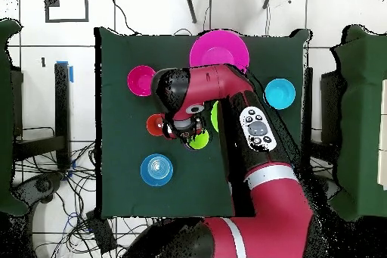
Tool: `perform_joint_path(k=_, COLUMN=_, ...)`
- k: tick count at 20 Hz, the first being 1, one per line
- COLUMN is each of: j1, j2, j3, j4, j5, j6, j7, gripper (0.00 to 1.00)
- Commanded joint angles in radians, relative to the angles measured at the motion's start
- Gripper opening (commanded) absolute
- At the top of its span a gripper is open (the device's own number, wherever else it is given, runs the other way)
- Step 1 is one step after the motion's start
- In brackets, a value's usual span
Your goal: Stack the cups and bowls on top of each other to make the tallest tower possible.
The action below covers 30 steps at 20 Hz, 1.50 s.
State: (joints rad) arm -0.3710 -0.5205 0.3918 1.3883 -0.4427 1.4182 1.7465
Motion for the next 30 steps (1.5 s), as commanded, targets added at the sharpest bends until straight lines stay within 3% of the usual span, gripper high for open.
perform_joint_path(k=1, j1=0.005, j2=0.041, j3=0.038, j4=0.009, j5=-0.110, j6=-0.074, j7=-0.193, gripper=0.00)
perform_joint_path(k=16, j1=-0.011, j2=-0.001, j3=0.039, j4=0.075, j5=-0.108, j6=-0.120, j7=-0.196, gripper=0.00)
perform_joint_path(k=30, j1=-0.005, j2=-0.004, j3=0.026, j4=0.064, j5=-0.123, j6=-0.099, j7=-0.191, gripper=0.00)
